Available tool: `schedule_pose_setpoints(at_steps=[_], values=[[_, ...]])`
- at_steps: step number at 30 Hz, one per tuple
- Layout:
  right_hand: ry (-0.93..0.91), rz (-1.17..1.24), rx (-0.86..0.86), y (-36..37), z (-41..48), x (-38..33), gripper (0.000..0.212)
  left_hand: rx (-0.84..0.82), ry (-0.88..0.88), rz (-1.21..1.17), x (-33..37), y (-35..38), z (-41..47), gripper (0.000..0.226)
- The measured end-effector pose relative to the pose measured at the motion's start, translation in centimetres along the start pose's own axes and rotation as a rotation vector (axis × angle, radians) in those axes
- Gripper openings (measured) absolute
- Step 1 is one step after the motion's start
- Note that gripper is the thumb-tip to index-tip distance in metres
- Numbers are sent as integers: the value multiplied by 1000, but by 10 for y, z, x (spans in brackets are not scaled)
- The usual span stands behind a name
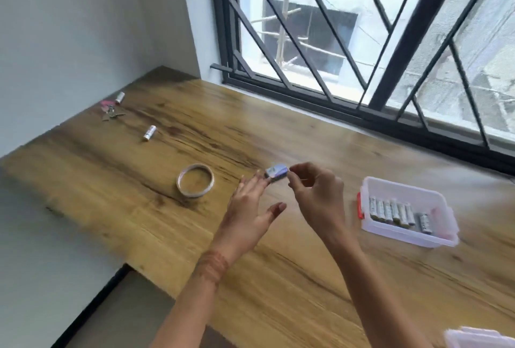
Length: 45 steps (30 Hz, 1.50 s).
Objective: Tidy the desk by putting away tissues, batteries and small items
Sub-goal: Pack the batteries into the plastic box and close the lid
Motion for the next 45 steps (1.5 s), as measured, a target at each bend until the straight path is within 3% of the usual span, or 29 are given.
schedule_pose_setpoints(at_steps=[11,22,31,35,38,45], values=[[-12,80,-108,159,13,-94,10,171,-72,29,-101,-164,-6,53],[13,-95,-262,288,57,-113,27,251,-122,-11,-178,-237,37,42],[175,-257,-348,389,132,-98,36,223,-201,-3,-228,-276,136,34],[171,-372,-380,410,148,-96,15,317,-263,18,-244,-294,194,28],[159,-340,-410,417,156,-92,4,392,-293,31,-253,-308,245,25],[211,-156,-350,415,164,-79,18,471,-378,204,-276,-321,356,34]])
Point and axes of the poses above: each hand's wrist, its own z-axis towards the middle knuckle, its own y-axis out of the palm, x = y × z, the point moved 3 cm from there along z, towards the middle knuckle, and after that the axes turned 9 degrees about -y, right-handed, at the moved point
